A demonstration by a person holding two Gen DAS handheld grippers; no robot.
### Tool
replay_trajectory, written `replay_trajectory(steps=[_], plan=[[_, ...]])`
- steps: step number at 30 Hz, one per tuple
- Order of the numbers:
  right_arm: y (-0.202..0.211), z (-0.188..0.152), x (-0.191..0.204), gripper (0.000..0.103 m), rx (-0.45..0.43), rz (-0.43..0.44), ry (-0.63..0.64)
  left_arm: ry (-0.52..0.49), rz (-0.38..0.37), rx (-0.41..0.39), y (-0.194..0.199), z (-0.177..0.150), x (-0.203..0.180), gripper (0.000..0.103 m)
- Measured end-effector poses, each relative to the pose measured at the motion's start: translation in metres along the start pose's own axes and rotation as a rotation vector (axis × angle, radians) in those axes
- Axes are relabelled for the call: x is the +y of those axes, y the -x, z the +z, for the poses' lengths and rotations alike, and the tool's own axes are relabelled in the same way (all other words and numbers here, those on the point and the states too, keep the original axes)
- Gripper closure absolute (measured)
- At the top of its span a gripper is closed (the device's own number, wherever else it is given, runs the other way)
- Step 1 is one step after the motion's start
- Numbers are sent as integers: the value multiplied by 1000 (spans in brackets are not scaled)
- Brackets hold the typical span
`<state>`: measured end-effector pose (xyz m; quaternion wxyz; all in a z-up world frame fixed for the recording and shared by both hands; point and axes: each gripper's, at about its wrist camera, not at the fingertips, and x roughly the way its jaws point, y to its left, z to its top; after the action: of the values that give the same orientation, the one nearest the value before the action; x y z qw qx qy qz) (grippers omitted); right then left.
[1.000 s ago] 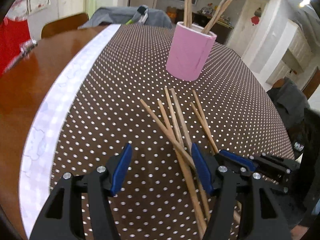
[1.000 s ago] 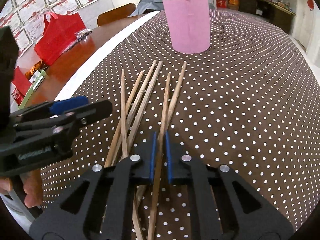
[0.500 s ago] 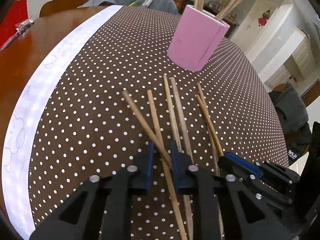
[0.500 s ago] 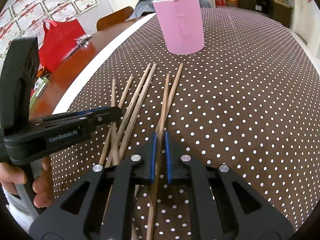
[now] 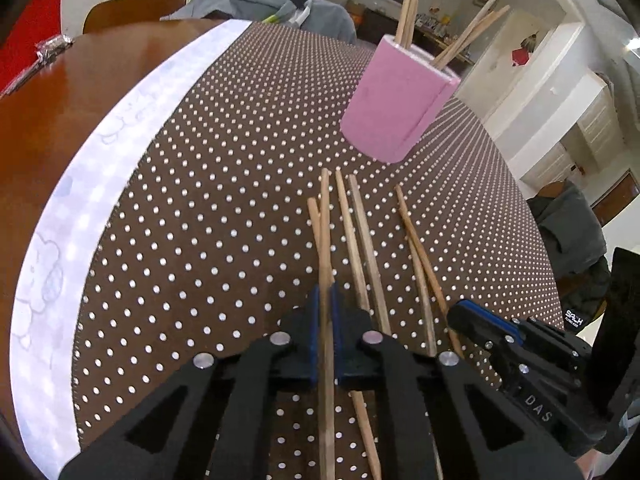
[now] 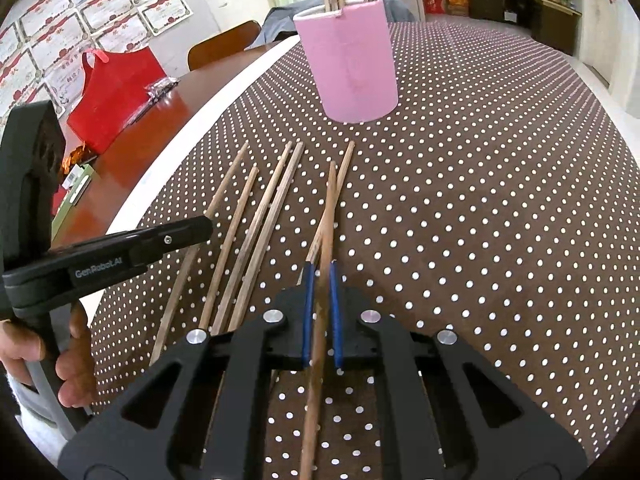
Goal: Organize utensils
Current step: 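Lift both held sticks up over the pink cup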
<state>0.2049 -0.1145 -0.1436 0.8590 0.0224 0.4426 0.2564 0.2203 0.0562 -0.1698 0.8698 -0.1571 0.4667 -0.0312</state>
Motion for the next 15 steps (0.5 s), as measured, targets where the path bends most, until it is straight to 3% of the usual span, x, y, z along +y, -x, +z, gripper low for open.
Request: replay_trajectory(steps=[15], plan=[[-17, 30, 6, 94, 109, -139, 65, -22, 43, -7, 5, 5, 0, 96]])
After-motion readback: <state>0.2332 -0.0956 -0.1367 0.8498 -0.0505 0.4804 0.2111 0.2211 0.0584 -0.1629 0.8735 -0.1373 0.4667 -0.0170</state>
